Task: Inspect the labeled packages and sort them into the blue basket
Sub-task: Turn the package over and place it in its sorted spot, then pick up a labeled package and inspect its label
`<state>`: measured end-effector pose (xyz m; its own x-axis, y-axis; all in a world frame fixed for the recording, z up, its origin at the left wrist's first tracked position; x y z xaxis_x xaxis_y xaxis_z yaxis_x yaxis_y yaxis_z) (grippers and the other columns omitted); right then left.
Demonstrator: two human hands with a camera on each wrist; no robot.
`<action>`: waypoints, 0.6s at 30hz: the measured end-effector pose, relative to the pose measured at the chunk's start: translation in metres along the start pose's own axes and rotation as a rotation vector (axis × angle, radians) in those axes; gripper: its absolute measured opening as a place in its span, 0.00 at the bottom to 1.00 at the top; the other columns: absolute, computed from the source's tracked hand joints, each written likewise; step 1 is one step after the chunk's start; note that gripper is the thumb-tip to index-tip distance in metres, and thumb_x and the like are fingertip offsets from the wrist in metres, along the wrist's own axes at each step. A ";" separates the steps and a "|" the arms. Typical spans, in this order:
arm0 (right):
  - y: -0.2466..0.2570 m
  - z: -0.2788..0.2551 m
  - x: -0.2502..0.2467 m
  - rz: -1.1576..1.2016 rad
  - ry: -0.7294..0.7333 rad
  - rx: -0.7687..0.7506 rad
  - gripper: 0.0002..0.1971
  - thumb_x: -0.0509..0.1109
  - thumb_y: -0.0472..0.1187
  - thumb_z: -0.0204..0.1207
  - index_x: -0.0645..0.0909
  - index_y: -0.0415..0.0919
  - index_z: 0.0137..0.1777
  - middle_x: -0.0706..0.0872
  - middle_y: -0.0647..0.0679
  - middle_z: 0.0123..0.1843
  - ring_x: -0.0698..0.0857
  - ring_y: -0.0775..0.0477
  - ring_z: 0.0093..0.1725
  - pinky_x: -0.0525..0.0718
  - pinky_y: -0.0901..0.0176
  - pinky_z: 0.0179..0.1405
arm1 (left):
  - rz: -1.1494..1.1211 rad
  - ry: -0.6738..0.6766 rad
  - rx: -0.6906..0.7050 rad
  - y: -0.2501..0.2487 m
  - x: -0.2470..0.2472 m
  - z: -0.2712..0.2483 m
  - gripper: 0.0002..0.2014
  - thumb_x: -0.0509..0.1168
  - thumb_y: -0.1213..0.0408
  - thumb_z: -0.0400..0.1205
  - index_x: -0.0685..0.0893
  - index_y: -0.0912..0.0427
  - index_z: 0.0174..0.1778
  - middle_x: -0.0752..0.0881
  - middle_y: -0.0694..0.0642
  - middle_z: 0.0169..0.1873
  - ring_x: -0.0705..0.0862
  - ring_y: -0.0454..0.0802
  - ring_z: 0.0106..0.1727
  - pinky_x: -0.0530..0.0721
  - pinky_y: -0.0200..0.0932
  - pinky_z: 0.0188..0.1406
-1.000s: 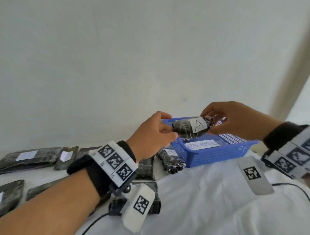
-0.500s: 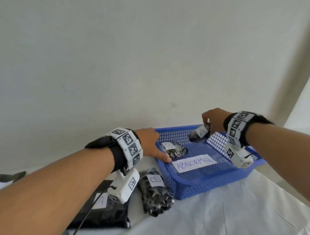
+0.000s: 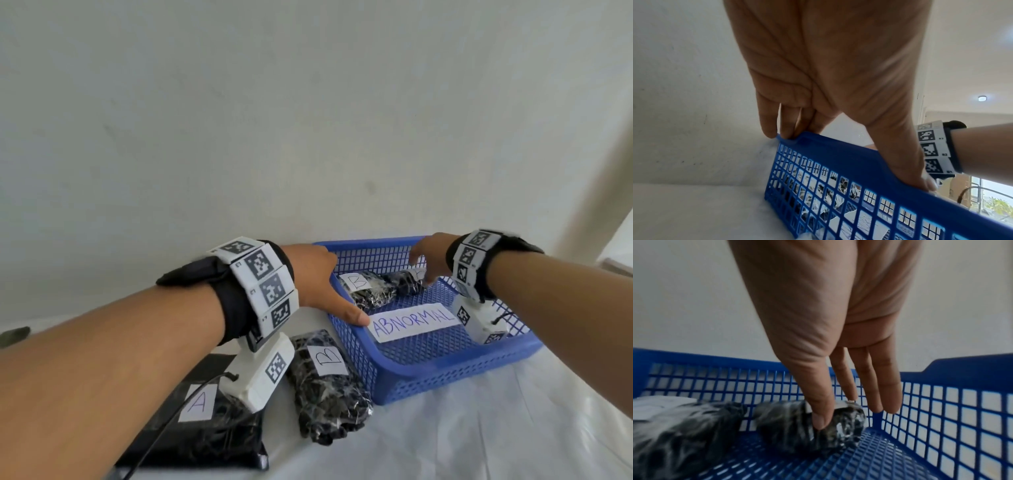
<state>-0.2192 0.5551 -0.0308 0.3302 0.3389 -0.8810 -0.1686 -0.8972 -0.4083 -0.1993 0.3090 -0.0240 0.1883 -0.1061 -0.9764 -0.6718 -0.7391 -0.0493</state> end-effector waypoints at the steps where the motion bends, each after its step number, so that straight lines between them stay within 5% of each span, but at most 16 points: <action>1: 0.001 -0.002 0.001 0.007 0.011 -0.012 0.31 0.75 0.46 0.85 0.71 0.47 0.87 0.73 0.45 0.86 0.75 0.40 0.83 0.75 0.51 0.78 | -0.003 -0.003 0.003 -0.001 0.000 -0.001 0.51 0.65 0.25 0.75 0.69 0.63 0.83 0.75 0.60 0.78 0.77 0.59 0.76 0.76 0.57 0.78; 5: 0.008 -0.022 -0.014 0.052 -0.039 -0.032 0.29 0.69 0.44 0.89 0.67 0.49 0.89 0.73 0.44 0.87 0.75 0.41 0.84 0.72 0.50 0.81 | -0.152 -0.031 0.014 0.000 0.003 -0.006 0.54 0.68 0.27 0.77 0.60 0.60 0.90 0.67 0.57 0.87 0.71 0.58 0.84 0.70 0.53 0.84; 7: 0.016 -0.042 -0.031 0.098 -0.104 -0.063 0.26 0.67 0.44 0.90 0.70 0.47 0.87 0.74 0.45 0.87 0.74 0.42 0.84 0.70 0.50 0.83 | -0.269 -0.100 0.016 0.002 0.000 -0.014 0.49 0.66 0.29 0.79 0.63 0.59 0.89 0.71 0.57 0.86 0.74 0.57 0.82 0.73 0.51 0.81; 11: 0.043 -0.097 -0.074 0.233 -0.252 -0.184 0.21 0.69 0.50 0.89 0.79 0.48 0.79 0.80 0.46 0.81 0.79 0.42 0.78 0.74 0.47 0.80 | -0.236 -0.316 -0.009 0.020 -0.020 -0.046 0.28 0.62 0.38 0.87 0.84 0.59 0.70 0.86 0.57 0.67 0.84 0.55 0.66 0.81 0.50 0.66; 14: 0.079 -0.148 -0.099 0.303 -0.329 -0.280 0.17 0.69 0.53 0.88 0.85 0.46 0.70 0.84 0.47 0.67 0.81 0.45 0.62 0.77 0.55 0.65 | -0.248 -0.374 -0.082 0.044 -0.028 -0.079 0.19 0.65 0.45 0.89 0.88 0.59 0.58 0.90 0.53 0.50 0.87 0.52 0.52 0.79 0.43 0.50; 18: 0.143 -0.193 -0.084 0.235 -0.265 -0.345 0.18 0.67 0.53 0.88 0.86 0.36 0.52 0.87 0.44 0.53 0.85 0.40 0.56 0.85 0.52 0.57 | -0.302 -0.369 -0.171 0.067 -0.015 -0.128 0.16 0.69 0.48 0.87 0.88 0.59 0.49 0.94 0.58 0.43 0.93 0.53 0.44 0.83 0.40 0.40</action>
<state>-0.0916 0.3430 0.0312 0.0652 0.1365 -0.9885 0.1219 -0.9843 -0.1279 -0.1558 0.1762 0.0145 0.0690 0.3484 -0.9348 -0.4935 -0.8024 -0.3355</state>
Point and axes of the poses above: each hand's wrist, its own z-axis towards the middle knuckle, its own x-axis out of the palm, y = z × x, the point moved 3 cm from there along z, towards the middle knuckle
